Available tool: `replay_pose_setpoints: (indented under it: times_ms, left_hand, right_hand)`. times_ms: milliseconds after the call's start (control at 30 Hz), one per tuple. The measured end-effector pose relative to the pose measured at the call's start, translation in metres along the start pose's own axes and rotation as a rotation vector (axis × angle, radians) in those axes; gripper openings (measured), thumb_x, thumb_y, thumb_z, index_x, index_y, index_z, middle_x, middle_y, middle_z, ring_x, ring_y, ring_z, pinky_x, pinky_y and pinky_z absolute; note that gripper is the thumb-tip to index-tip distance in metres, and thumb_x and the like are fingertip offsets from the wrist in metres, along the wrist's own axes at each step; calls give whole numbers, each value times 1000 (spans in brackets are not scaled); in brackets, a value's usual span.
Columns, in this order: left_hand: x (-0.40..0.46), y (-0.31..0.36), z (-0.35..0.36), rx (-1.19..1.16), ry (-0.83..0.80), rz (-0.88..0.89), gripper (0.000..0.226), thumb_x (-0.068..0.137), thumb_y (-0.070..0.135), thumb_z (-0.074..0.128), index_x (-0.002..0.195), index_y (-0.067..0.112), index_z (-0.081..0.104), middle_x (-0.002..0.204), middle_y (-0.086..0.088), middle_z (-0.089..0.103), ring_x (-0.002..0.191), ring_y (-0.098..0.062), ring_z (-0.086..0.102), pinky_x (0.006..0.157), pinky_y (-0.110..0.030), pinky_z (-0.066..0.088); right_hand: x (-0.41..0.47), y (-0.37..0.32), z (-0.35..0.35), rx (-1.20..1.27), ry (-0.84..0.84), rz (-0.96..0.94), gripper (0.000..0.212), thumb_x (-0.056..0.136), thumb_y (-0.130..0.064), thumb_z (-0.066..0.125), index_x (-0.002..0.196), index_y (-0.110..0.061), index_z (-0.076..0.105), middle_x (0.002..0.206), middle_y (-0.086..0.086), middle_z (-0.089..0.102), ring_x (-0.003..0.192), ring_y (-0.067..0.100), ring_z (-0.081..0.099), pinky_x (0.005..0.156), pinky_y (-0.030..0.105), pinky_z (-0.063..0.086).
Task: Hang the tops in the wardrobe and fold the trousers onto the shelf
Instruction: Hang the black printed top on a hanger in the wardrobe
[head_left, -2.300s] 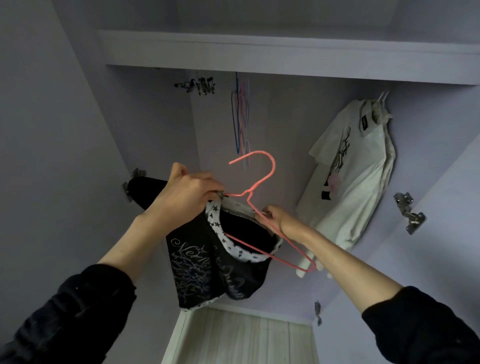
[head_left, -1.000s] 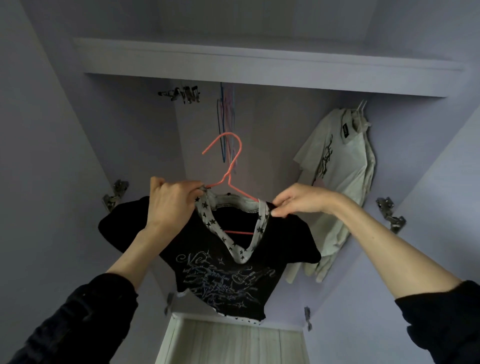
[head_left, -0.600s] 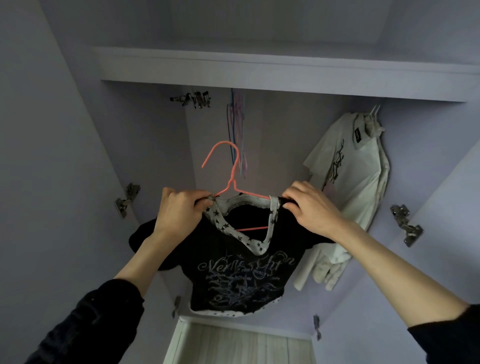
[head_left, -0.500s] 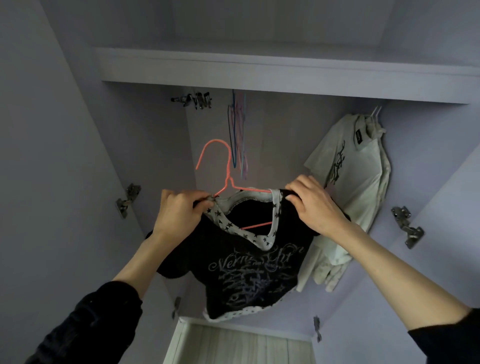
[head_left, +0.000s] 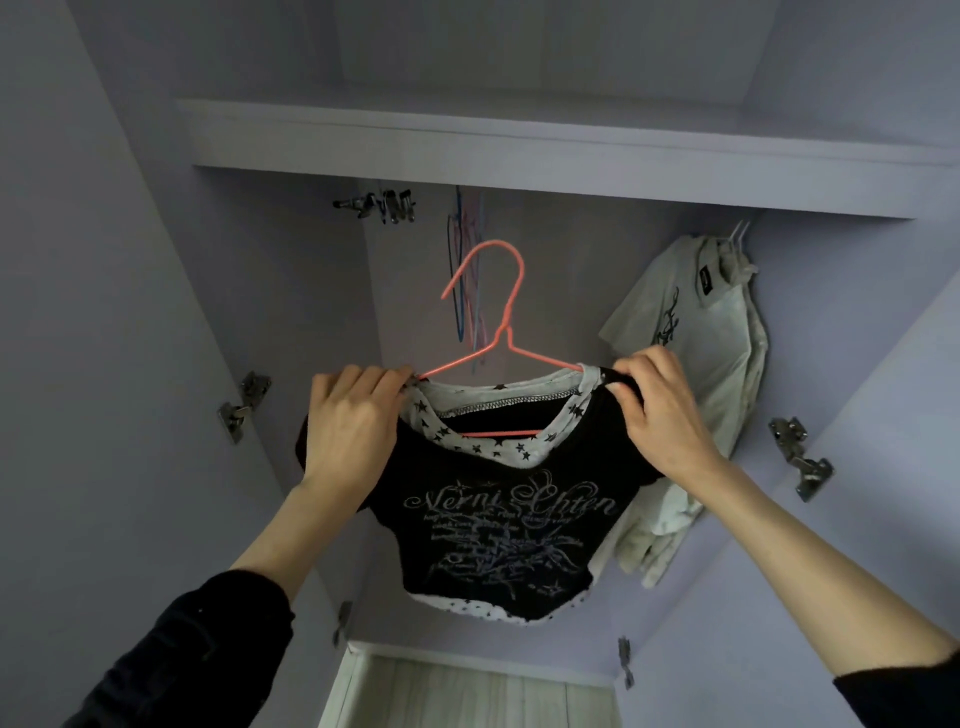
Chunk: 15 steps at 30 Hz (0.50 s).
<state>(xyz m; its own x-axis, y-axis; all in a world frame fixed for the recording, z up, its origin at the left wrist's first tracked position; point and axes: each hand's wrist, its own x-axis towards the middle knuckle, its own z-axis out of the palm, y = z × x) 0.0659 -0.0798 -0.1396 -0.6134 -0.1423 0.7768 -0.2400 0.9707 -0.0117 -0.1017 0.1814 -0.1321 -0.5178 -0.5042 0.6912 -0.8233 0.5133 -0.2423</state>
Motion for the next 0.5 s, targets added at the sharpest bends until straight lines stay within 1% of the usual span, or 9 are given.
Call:
replay_pose_setpoints:
  times_ms: [33,100,167,233,367,433,500]
  left_hand:
    - [3,2,-2,4,10,-8,22,88,17,49,95,10,68,74,-3,67,69,-28,60,71,-33,28]
    - [5,4,-5,-5,11,-29,12,83,7,58,89,10,68,67,-4,67,63,-27,60,71,-33,28]
    - [6,4,-5,-7,-9,-49,13,79,4,59,86,10,69,63,-4,66,59,-27,60,70,-33,27]
    - [5,2,-4,4,-27,-52,15,78,6,56,84,11,70,60,-4,65,57,-26,59,70,-33,26]
    - [3,-2,4,-23,-64,-66,15,78,6,58,83,12,70,62,-3,67,59,-26,59,69,-33,25]
    - [3,1,8,-76,-79,-89,12,78,4,64,84,12,71,69,-3,70,62,-26,61,70,-33,24]
    - [4,8,12,-118,-99,-101,14,75,1,72,84,12,72,74,-2,72,67,-26,62,70,-32,23]
  right_hand:
    - [-1,-2,-1,-25,11,-10,27,91,-24,47,98,-1,59,96,12,53,91,19,46,80,30,40]
    - [-4,-7,-3,-153,56,-61,25,90,-25,42,98,-6,56,92,10,57,86,24,51,78,35,39]
    - [-6,-10,-5,-314,76,-128,23,90,-25,42,98,-9,57,86,7,62,80,28,58,80,36,34]
    - [-9,-10,-7,-411,56,-158,25,92,-26,43,99,-11,62,82,3,64,77,27,60,84,37,31]
    - [-12,-9,-9,-438,35,-135,27,89,-31,45,89,-14,67,82,-1,63,76,23,60,83,36,29]
    - [-14,-9,-9,-422,1,-108,29,87,-31,43,87,-13,67,82,0,61,75,23,60,81,35,28]
    - [-16,-6,-12,-413,-20,-61,28,87,-30,42,87,-14,66,81,0,59,74,23,60,77,34,28]
